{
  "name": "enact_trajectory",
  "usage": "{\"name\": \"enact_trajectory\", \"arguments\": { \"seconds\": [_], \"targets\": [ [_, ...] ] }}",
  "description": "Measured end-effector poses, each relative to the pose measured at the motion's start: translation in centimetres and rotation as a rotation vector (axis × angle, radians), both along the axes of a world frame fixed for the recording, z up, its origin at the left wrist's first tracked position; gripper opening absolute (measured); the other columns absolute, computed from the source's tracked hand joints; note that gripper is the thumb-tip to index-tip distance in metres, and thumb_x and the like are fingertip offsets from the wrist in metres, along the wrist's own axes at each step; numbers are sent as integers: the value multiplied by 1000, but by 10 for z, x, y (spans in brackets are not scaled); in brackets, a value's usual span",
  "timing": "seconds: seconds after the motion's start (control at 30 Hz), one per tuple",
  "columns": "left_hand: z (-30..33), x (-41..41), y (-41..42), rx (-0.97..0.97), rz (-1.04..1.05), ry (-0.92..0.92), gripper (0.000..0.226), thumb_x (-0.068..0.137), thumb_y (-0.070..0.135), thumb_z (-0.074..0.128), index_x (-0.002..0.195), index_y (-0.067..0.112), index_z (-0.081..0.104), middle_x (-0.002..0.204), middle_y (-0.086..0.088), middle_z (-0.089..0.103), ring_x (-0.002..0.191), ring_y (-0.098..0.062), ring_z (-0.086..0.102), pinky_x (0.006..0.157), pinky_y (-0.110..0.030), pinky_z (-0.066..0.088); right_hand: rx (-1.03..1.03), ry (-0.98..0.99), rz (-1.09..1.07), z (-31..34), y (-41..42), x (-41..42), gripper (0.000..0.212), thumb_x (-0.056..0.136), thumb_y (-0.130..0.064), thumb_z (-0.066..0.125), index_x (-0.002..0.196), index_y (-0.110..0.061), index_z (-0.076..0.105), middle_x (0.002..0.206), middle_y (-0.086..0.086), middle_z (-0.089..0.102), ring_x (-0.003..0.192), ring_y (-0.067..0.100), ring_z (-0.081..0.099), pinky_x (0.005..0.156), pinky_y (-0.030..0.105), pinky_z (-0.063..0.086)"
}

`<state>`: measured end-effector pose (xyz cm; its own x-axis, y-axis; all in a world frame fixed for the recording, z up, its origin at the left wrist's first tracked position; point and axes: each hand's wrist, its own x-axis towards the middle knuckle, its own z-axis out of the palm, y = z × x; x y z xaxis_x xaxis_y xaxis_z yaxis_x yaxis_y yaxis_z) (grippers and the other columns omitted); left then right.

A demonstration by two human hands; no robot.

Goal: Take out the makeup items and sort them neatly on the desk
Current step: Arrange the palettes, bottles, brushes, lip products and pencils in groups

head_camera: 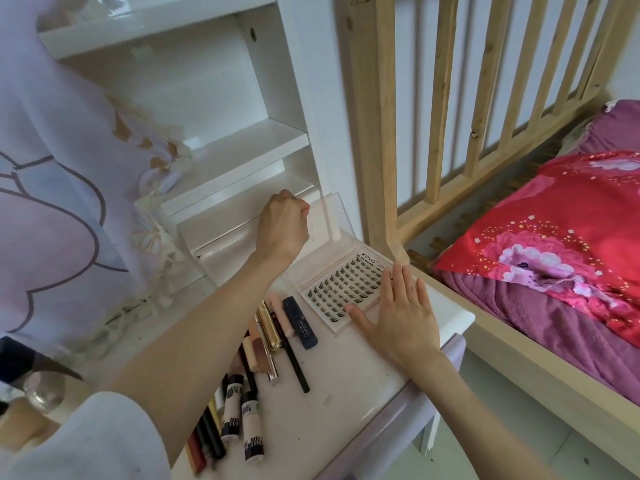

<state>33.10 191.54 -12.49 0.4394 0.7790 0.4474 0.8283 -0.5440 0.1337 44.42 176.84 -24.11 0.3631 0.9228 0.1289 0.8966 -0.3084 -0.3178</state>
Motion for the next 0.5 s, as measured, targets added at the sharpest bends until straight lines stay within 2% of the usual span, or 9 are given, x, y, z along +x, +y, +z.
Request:
{"name": "enact_trajectory", "arguments": {
  "seconds": [0.1,0.2,0.37,0.5],
  "targets": [
    [-7,-5,-3,48,-22,215,27,95,9,40,113,2,59,118,-14,51,110,-30,44,88,-34,36,-16,-12,1,-1,1,-1,96,80,-74,4,148,-7,-6,157,13,-11,144,23,-15,117,37,-10],
    [-12,-13,-6,60,-31,341,37,98,25,36,131,8,43,130,-10,42,118,-26,35,91,-35,29,-16,31,22,0,1,1,92,83,-73,10,149,-11,-5,157,12,-11,144,22,-16,116,38,-11],
    [-4,-27,-15,1,-70,374,52,97,39,34,143,15,26,143,-7,30,127,-25,25,98,-38,25,93,261,60,17,-1,7,77,91,-61,29,150,-19,3,158,8,-5,145,19,-11,116,39,-8],
    [8,-48,-32,-20,-91,366,62,95,50,31,148,21,13,156,-6,8,140,-24,5,112,-42,7,191,136,164,47,3,1,76,92,-57,33,150,-20,-1,158,6,-3,145,21,-10,116,39,-8]
  ]
}}
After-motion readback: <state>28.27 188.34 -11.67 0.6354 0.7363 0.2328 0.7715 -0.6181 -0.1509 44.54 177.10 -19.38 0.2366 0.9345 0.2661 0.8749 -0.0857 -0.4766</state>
